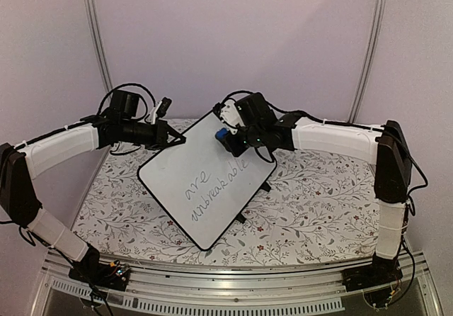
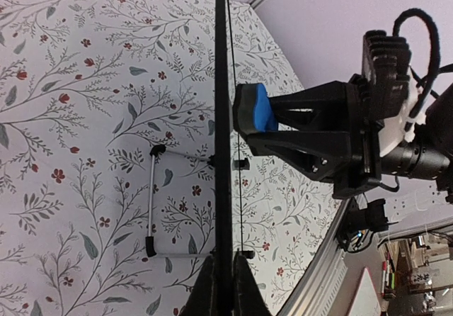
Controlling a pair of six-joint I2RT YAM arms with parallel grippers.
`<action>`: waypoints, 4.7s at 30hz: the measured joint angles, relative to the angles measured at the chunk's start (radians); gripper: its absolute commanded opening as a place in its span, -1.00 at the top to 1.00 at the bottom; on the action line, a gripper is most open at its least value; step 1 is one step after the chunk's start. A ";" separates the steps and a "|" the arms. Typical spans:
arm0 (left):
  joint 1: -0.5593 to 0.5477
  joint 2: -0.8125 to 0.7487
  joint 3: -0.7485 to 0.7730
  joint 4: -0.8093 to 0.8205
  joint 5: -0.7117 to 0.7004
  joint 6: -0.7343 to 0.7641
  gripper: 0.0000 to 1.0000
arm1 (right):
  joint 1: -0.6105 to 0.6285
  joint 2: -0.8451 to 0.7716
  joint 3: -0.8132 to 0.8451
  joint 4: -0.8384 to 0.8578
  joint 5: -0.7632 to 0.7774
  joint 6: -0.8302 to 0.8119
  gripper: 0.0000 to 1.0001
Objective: Erase the whiteboard
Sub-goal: Erase the whiteboard at the center of the board.
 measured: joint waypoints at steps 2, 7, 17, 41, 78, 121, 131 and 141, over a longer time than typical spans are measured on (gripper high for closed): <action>0.000 0.000 0.000 0.000 0.000 0.000 1.00 | 0.003 0.014 0.035 -0.003 -0.001 -0.005 0.61; 0.000 0.000 0.000 0.000 0.000 0.000 1.00 | 0.004 0.032 0.072 -0.014 0.000 -0.015 0.61; 0.003 0.000 -0.001 -0.003 -0.003 -0.004 1.00 | 0.004 -0.018 -0.074 0.033 0.005 -0.006 0.60; 0.003 0.000 -0.002 -0.001 0.001 -0.003 1.00 | -0.018 0.106 0.214 -0.010 -0.022 -0.035 0.60; 0.006 0.002 -0.003 0.000 0.007 -0.004 1.00 | -0.036 0.080 0.165 -0.030 -0.096 0.004 0.58; 0.011 0.011 -0.003 0.003 0.006 -0.010 1.00 | -0.038 0.070 0.108 -0.010 -0.101 -0.011 0.57; 0.011 0.011 -0.003 0.008 0.013 -0.009 1.00 | -0.051 -0.029 -0.100 0.002 -0.114 0.013 0.57; 0.011 0.011 -0.003 0.010 0.017 -0.007 1.00 | -0.072 0.042 0.083 -0.061 -0.161 0.010 0.56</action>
